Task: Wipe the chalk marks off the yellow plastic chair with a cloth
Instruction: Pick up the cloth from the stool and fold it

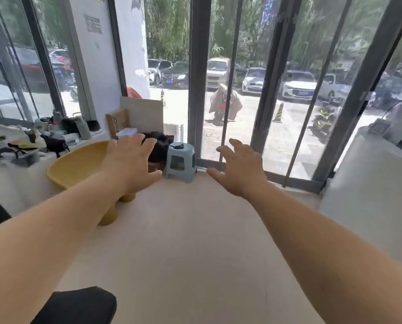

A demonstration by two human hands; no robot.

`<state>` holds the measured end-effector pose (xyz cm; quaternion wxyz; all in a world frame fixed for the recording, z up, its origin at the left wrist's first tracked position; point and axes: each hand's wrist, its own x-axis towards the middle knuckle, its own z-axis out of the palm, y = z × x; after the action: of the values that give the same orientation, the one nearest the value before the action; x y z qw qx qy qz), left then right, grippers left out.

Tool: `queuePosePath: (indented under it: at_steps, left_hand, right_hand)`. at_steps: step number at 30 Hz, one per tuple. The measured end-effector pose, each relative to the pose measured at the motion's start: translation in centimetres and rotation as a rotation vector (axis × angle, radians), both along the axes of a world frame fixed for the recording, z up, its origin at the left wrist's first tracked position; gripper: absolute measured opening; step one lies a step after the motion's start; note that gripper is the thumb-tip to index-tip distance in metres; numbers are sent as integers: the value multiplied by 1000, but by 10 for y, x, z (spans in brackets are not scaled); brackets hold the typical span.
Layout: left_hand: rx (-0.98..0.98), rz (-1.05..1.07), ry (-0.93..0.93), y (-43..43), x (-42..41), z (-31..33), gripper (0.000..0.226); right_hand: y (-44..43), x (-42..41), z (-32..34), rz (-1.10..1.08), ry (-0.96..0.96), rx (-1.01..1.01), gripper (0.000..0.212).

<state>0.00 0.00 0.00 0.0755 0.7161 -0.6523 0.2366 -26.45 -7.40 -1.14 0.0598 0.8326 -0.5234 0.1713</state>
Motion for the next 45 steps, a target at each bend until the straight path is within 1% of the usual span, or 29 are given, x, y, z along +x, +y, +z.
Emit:
queuePosePath:
  at_steps: [5,9,11,13,16,21,24,28,35,39,45]
  left_hand:
    - [133,23,29,-101,68,-22,85]
    - [201,49,59,-180,105,-48,84]
    - [255,54,84,-222,113,-66,82]
    - [267,62,99,-274,117,-80,81]
    - [284,83,123,-328,118,-92,81]
    - [364,175,251,-456,114,-121,85]
    - [373,216,313,-520,119,-130,85]
    - [346,233,399,-601,139,-146,86]
    - [324,182,437,-780,221,-184,84]
    - [401,133,463,-893,280,-195,86]
    - [497,111,487,-1036,341,-195,80]
  right_hand:
    - [-88,66,-36,-3,123,95,72]
    - [-163,94,-69,-3,141,178,73]
    - [-205,102,-85,-3,138,215,72]
    - [-260,107,-99,-6,119,248,72]
    - [-322,113,-110,15,111,269,71]
    - [-461,119,-124,54,119,366,70]
    - [-533,126,-127,84,130,376,68]
    - [-623,148,-141,94,89,426,71]
    - [-803,218,-174,73,69,483,75]
    - [-904,266,-188,11,35,562,74]
    - [-1031,313,-204,-69,13,678,71]
